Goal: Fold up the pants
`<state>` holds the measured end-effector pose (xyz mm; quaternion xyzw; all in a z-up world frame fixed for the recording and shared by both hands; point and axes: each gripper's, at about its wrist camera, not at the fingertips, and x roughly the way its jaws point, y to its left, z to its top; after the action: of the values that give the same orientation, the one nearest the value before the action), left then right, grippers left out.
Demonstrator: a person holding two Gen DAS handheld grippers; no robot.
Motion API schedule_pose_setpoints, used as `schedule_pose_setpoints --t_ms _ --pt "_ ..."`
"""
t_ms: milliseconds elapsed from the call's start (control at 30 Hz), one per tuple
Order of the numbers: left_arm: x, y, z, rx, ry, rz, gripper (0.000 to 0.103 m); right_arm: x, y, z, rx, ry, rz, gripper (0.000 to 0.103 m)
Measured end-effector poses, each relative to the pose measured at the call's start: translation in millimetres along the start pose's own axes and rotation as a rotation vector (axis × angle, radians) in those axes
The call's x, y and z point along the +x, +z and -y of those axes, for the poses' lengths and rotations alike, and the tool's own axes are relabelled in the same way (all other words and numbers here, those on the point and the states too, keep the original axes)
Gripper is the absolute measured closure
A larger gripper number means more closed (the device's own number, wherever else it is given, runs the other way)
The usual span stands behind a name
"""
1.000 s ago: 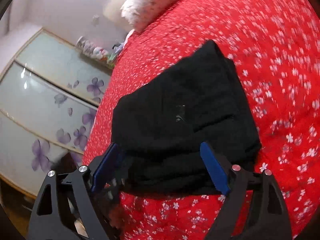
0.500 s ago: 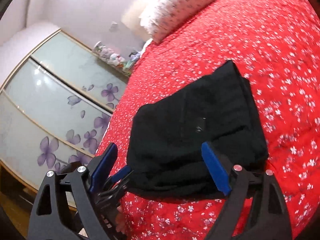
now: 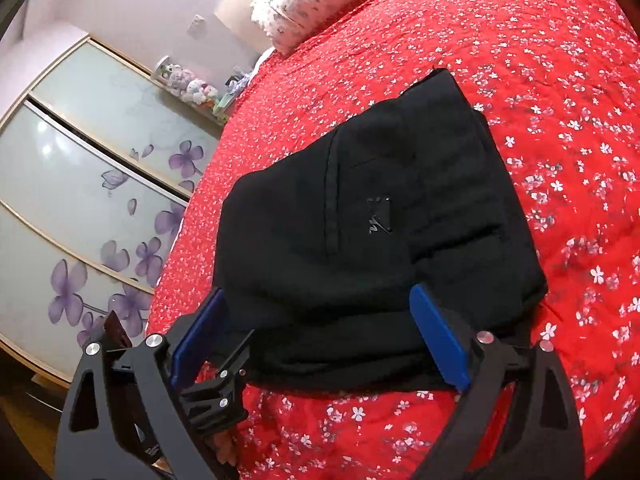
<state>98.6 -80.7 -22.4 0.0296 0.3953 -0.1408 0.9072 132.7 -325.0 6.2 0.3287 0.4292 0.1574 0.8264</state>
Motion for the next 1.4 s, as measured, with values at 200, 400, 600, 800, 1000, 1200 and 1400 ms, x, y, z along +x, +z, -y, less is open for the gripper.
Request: schedule_pose_setpoints --t_ms 200,400,600,800,1000,1200,1400 --pt "-12.1 -1.4 -3.0 -0.015 -0.029 0.040 0.002 -23.3 12.5 -4.7 -0.003 0.129 0.095 0.009" --pt "-15.4 2.6 0.9 0.002 -0.101 0.081 0.002 -16.8 45.7 0.3 0.041 0.153 0.139 0.008" --pt "0.5 -2.4 8.8 0.038 -0.117 0.014 0.002 44.9 76.2 24.5 0.093 -0.018 0.020 0.008" --pt "3.4 -6.3 4.6 0.033 -0.167 0.006 0.002 58.7 85.0 39.2 0.162 0.020 0.050 0.008" --pt "-18.2 5.1 -23.8 -0.074 -0.246 0.057 0.002 31.2 73.0 24.1 0.088 0.071 0.037 0.008" --pt "-36.7 23.8 -92.0 -0.250 -0.262 0.108 0.002 1.2 35.8 -3.5 0.007 0.183 -0.127 0.007" --pt "-22.2 22.6 -84.5 -0.274 -0.411 0.033 0.002 33.5 -0.6 -21.3 -0.071 0.097 -0.240 0.007"
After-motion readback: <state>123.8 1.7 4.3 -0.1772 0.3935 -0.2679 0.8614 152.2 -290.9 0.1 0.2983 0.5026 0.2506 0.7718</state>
